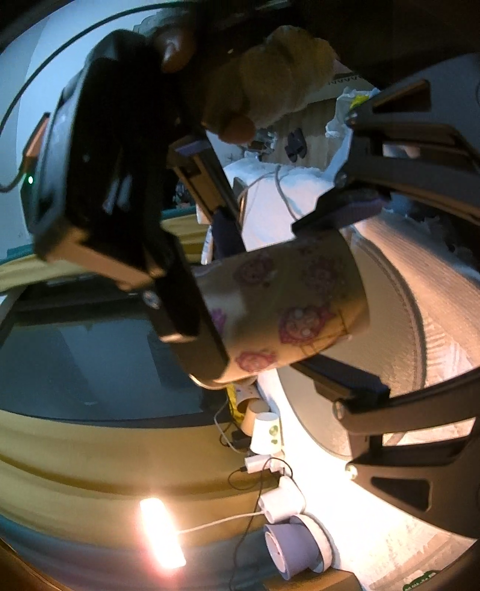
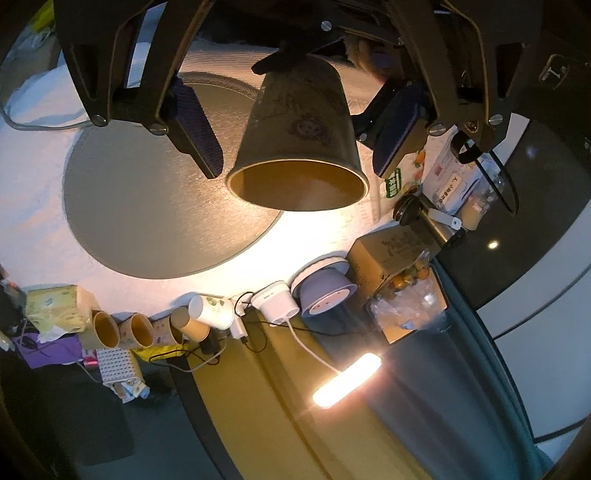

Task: Flip cup upright
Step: 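Grasp the upright cup with the right gripper while the left gripper holds it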

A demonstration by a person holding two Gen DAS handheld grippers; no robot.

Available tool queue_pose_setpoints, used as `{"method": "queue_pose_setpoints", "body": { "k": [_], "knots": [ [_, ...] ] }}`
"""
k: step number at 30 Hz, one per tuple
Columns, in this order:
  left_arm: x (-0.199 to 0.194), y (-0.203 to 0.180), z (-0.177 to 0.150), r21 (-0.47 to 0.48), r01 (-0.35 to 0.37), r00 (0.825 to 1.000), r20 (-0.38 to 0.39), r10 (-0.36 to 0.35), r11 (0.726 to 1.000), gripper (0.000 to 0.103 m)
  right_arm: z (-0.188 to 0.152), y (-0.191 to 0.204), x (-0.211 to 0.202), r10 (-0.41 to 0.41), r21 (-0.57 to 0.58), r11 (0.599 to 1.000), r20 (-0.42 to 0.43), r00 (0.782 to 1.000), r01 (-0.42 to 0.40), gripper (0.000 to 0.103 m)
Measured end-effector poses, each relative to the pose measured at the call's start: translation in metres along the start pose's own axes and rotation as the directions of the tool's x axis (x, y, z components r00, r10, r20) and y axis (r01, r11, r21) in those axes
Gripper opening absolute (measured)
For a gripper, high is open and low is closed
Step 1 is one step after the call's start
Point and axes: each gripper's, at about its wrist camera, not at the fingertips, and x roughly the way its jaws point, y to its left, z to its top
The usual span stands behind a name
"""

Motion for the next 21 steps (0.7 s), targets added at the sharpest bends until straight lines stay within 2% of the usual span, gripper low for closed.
{"method": "queue_pose_setpoints", "body": {
  "k": [2,5,16,21],
  "knots": [
    [0.0002,0.0011,-0.0003,-0.002,0.0,1.0,0.004,0.0,1.0,0.066,0.0002,0.0007,0.0015,0.002,-0.005,1.0,-0.007,1.0,-0.002,0.075],
    [-0.0015,0.0014,-0.0007,-0.009,0.002,1.0,0.008,-0.002,1.0,0.066,0.0004,0.0013,0.0038,-0.011,-0.013,1.0,-0.013,1.0,0.011,0.071],
    [0.0017,0.0034,0.0003,-0.028,0.004,1.0,-0.018,-0.004,1.0,0.068,-0.0007,0.0022,0.0061,-0.022,-0.028,0.999,-0.016,1.0,0.021,0.069],
    [0.0065,0.009,-0.0006,-0.071,0.015,0.998,-0.056,-0.019,0.997,0.081,0.0016,0.0033,0.004,-0.071,-0.048,0.996,0.009,0.997,0.071,0.069]
  ]
}}
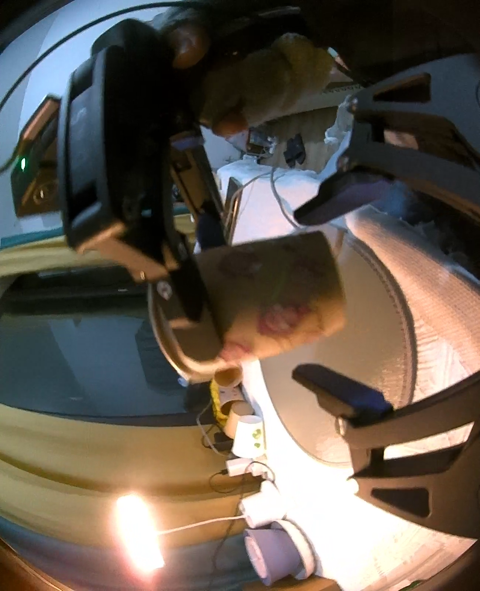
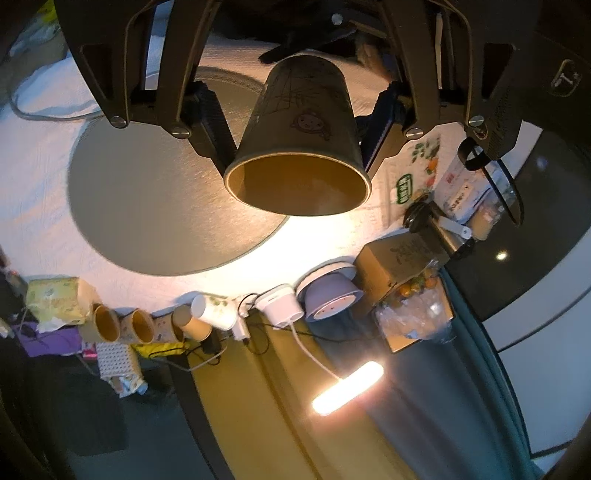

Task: Flip cup upright
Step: 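Grasp the upright cup with the right gripper while the left gripper holds it, then open the left gripper and withdraw it from the cup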

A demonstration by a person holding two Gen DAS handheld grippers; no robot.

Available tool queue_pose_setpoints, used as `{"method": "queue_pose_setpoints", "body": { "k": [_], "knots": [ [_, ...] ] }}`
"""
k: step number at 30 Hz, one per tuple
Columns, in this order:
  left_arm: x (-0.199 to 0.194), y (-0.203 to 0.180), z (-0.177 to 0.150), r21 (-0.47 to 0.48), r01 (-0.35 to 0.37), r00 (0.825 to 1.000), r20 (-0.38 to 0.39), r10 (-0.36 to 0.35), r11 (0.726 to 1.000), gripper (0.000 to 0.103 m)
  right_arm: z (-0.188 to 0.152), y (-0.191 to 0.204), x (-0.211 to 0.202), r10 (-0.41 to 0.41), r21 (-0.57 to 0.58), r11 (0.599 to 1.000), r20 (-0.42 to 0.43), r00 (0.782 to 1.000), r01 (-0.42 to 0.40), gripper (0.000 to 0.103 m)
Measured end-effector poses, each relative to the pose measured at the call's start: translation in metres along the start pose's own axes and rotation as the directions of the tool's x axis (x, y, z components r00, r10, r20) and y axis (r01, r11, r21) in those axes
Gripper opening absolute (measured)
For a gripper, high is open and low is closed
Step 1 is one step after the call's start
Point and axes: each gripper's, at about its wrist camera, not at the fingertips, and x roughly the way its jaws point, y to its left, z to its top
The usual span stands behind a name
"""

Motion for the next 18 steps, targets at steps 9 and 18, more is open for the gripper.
{"method": "queue_pose_setpoints", "body": {
  "k": [9,18],
  "knots": [
    [0.004,0.014,-0.001,-0.058,-0.011,0.999,-0.045,0.008,0.998,0.082,0.012,0.009,0.0,-0.145,-0.099,0.983,0.075,0.987,0.152,0.069],
    [0.006,0.039,0.001,-0.111,-0.065,0.993,-0.102,0.054,0.992,0.082,0.021,0.0,0.016,-0.242,-0.141,0.956,0.123,0.963,0.258,0.069]
  ]
}}
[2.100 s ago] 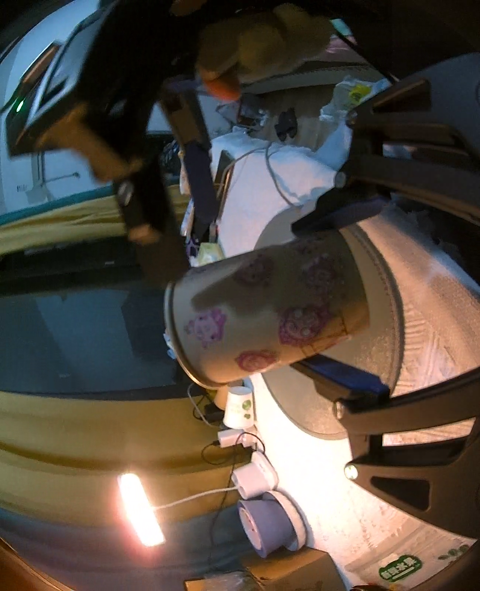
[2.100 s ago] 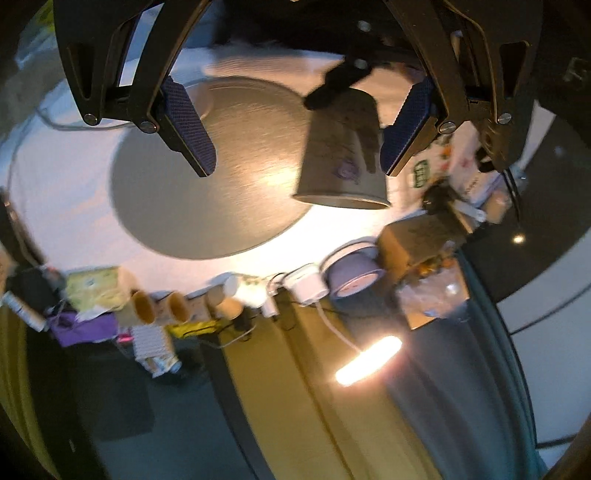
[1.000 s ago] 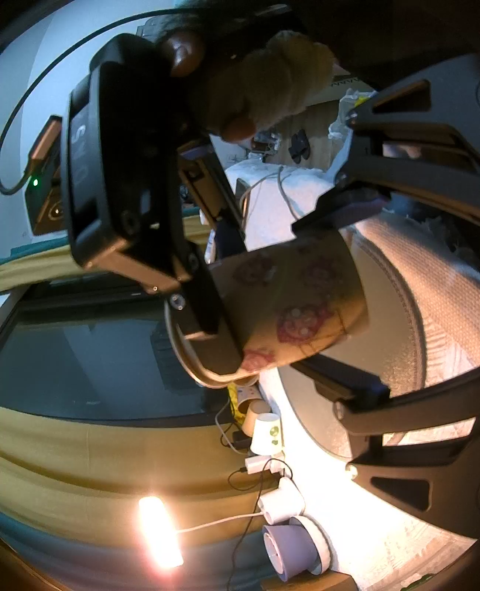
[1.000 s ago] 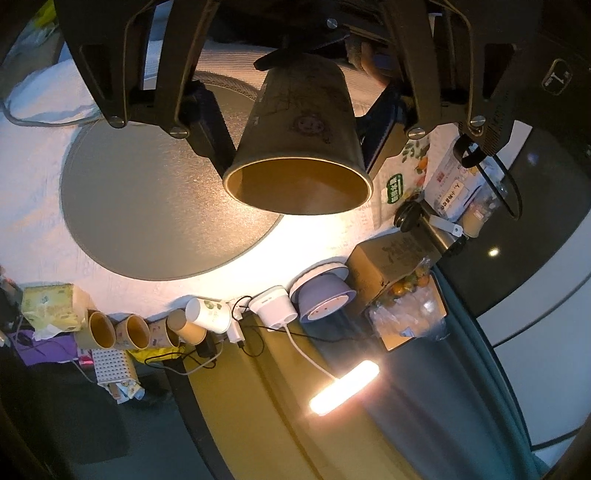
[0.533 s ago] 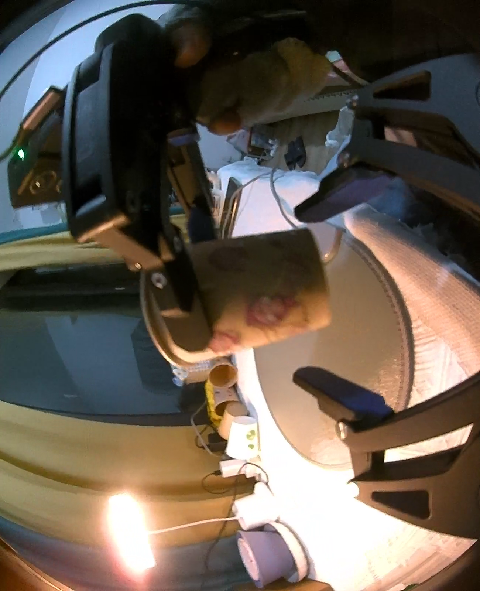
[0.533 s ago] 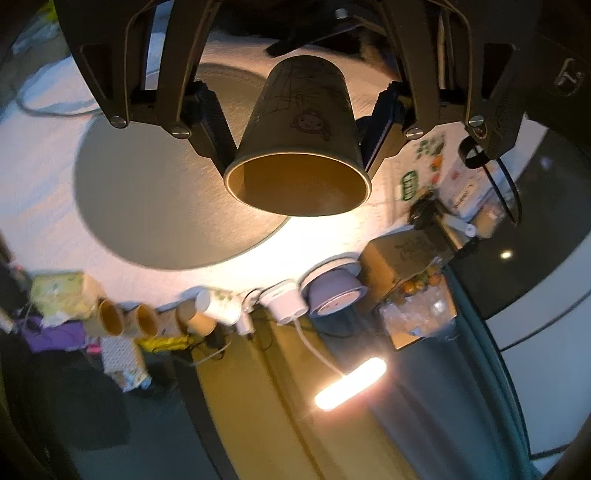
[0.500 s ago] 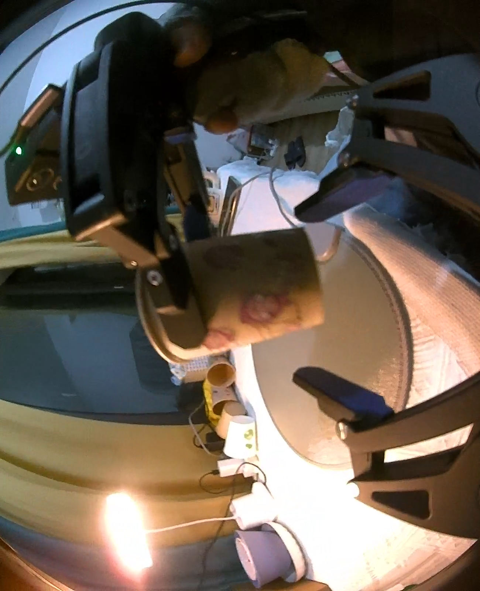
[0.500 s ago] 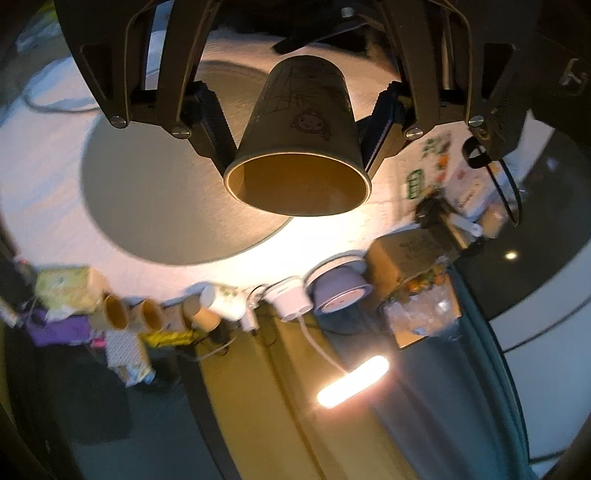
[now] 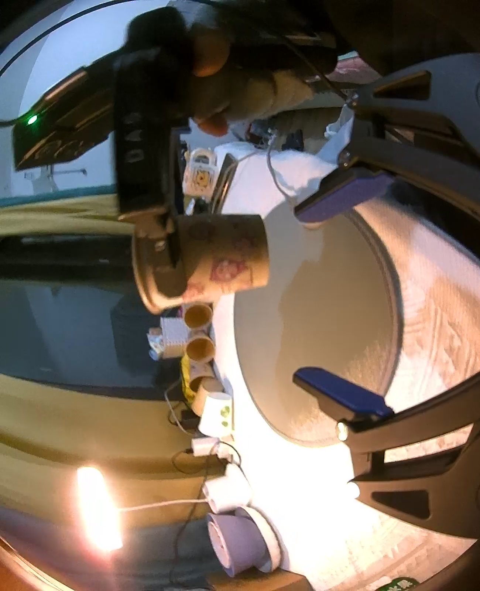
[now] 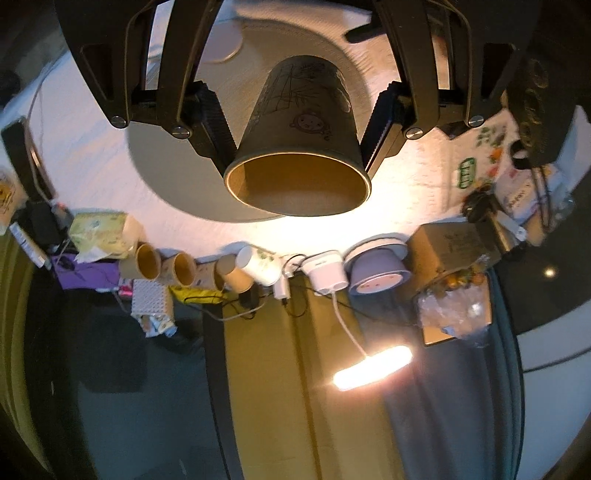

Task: Flip cup upright
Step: 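Open the left gripper and withdraw it from the cup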

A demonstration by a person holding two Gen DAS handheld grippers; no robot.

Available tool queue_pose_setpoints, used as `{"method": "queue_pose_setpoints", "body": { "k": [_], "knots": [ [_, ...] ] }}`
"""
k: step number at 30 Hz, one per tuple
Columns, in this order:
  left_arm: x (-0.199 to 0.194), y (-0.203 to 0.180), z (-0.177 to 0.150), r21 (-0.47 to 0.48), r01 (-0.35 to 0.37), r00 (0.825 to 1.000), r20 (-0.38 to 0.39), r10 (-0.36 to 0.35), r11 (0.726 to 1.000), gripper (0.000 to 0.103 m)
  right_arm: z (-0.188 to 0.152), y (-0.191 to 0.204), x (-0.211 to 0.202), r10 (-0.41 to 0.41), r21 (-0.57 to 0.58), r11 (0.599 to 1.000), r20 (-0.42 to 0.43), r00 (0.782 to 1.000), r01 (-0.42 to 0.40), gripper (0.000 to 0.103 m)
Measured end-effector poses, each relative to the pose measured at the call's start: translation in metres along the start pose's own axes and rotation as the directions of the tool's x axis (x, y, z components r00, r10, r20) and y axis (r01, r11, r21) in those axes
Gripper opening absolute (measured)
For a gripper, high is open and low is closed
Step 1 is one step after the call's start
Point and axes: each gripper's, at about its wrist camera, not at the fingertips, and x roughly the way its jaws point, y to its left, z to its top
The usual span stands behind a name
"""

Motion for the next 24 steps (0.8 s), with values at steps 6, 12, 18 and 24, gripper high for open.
{"method": "queue_pose_setpoints", "body": {
  "k": [6,12,18,24],
  "knots": [
    [0.012,0.035,0.009,-0.136,-0.02,0.998,-0.065,0.011,0.991,0.082,0.003,-0.006,0.016,-0.032,-0.024,0.999,0.003,0.999,0.032,0.069],
    [0.028,0.068,0.015,-0.271,-0.027,0.993,-0.122,-0.007,0.962,0.082,0.007,-0.012,0.03,-0.045,-0.051,0.998,0.009,0.999,0.045,0.069],
    [0.038,0.089,0.018,-0.365,-0.019,0.991,-0.133,-0.032,0.931,0.082,0.01,-0.023,0.051,-0.103,-0.083,0.991,0.017,0.995,0.104,0.069],
    [0.043,0.102,0.024,-0.375,-0.065,0.992,-0.123,0.02,0.925,0.082,0.009,-0.037,0.076,-0.15,-0.091,0.984,0.02,0.989,0.151,0.069]
  ]
}}
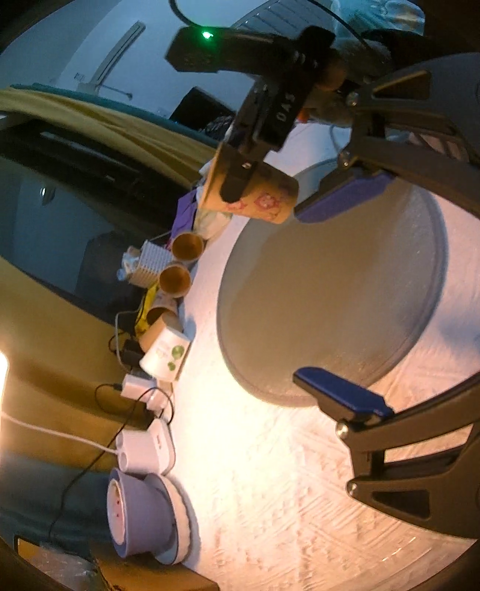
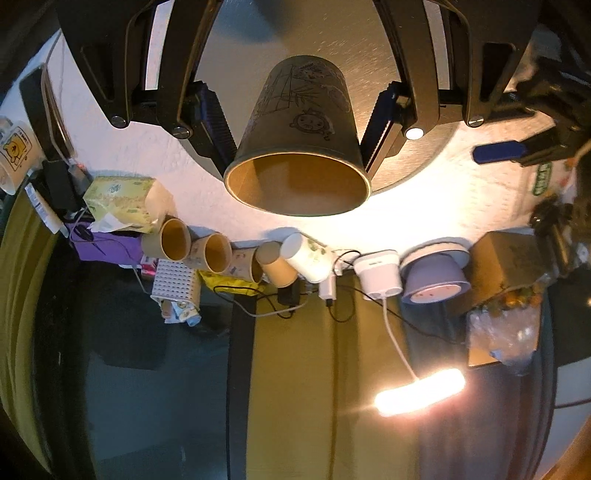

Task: Flip cup upright
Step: 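Open the left gripper and withdraw it from the cup, then lower the upright cup onto the grey mat with the right gripper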

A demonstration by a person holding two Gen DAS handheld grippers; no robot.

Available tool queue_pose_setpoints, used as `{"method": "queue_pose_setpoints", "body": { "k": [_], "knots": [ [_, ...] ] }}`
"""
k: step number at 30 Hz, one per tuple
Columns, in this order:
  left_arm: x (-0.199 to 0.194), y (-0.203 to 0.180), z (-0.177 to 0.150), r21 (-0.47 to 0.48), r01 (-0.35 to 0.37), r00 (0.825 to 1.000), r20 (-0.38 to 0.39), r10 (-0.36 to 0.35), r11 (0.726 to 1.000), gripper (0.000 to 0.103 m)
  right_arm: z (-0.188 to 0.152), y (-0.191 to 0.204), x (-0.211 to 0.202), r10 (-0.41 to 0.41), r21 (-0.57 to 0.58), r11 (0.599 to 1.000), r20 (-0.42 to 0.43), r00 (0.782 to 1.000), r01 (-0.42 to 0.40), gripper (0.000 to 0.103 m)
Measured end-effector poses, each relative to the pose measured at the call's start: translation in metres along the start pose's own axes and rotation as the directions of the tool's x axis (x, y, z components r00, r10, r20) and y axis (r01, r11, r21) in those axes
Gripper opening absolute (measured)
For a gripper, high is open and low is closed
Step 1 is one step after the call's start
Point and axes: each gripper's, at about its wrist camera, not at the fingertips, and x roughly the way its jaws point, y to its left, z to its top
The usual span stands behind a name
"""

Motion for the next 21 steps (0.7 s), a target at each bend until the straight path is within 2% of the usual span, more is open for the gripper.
{"method": "queue_pose_setpoints", "body": {
  "k": [3,12,17,21],
  "knots": [
    [0.002,0.003,0.003,-0.003,-0.017,1.0,0.022,0.017,1.0,0.082,-0.002,-0.004,0.011,-0.009,0.003,1.0,-0.003,1.0,0.009,0.069],
    [0.013,0.016,0.005,-0.046,-0.022,1.0,0.003,0.022,0.999,0.082,0.0,-0.01,0.038,-0.02,-0.003,1.0,-0.014,1.0,0.02,0.069],
    [0.016,0.011,0.004,-0.008,-0.063,0.998,0.006,0.063,0.998,0.082,0.0,-0.01,0.048,-0.013,0.002,1.0,-0.03,0.999,0.014,0.069],
    [0.017,0.009,0.002,0.002,-0.06,0.998,0.001,0.06,0.998,0.082,0.001,-0.01,0.049,-0.021,0.004,1.0,-0.041,0.999,0.021,0.069]
  ]
}}
